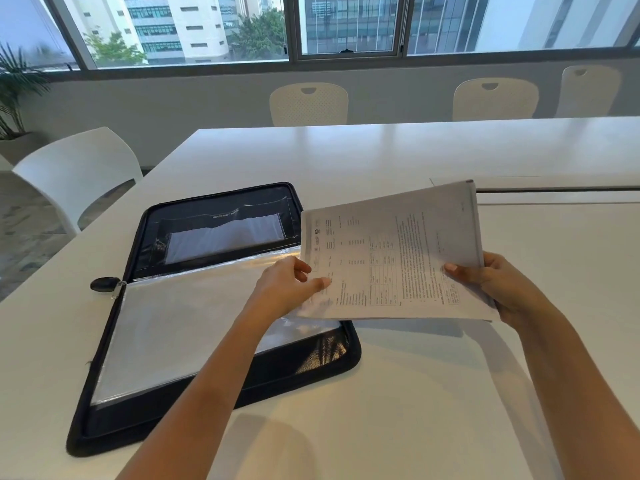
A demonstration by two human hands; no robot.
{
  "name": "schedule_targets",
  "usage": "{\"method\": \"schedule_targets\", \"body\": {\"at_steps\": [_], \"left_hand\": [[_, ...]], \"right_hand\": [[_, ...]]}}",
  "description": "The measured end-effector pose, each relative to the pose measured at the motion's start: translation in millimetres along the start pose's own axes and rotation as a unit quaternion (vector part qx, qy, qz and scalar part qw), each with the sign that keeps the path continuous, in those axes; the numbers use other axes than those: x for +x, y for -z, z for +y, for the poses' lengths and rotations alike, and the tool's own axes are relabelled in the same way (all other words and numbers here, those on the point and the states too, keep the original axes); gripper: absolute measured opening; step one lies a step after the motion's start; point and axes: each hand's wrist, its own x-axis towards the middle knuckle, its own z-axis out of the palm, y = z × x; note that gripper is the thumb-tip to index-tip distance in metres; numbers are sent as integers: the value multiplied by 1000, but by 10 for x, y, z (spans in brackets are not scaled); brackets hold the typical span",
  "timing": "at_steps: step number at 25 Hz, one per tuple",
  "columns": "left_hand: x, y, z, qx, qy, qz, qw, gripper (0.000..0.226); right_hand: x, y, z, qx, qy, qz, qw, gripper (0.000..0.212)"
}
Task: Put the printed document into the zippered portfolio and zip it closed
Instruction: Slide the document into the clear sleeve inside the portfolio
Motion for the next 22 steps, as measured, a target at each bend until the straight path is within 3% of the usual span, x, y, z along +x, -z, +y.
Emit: {"method": "schedule_targets", "body": {"at_steps": [2, 5, 6, 10, 13, 14, 17, 22], "left_hand": [[85, 16, -39, 22, 13, 47, 999, 38], [251, 46, -97, 114, 45, 81, 989, 49], [309, 48, -101, 139, 59, 72, 986, 52], [569, 62, -40, 193, 76, 27, 978, 46], [701, 73, -5, 218, 77, 28, 972, 27], [728, 73, -16, 214, 80, 36, 973, 22], [773, 75, -67, 156, 77, 63, 983, 17], [831, 204, -136, 96, 66, 112, 987, 13]], "right_hand": [[-52, 51, 54, 6, -8, -14, 1000, 30], [-114, 124, 181, 9, -17, -29, 999, 82], [-132, 138, 220, 11, -19, -29, 999, 83], [-156, 145, 322, 61, -38, -24, 997, 34], [-132, 144, 361, 52, -30, -38, 997, 54], [-128, 143, 363, 50, -34, -39, 997, 52], [-50, 184, 349, 60, -48, -45, 996, 16], [234, 261, 210, 14, -89, -86, 992, 17]]}}
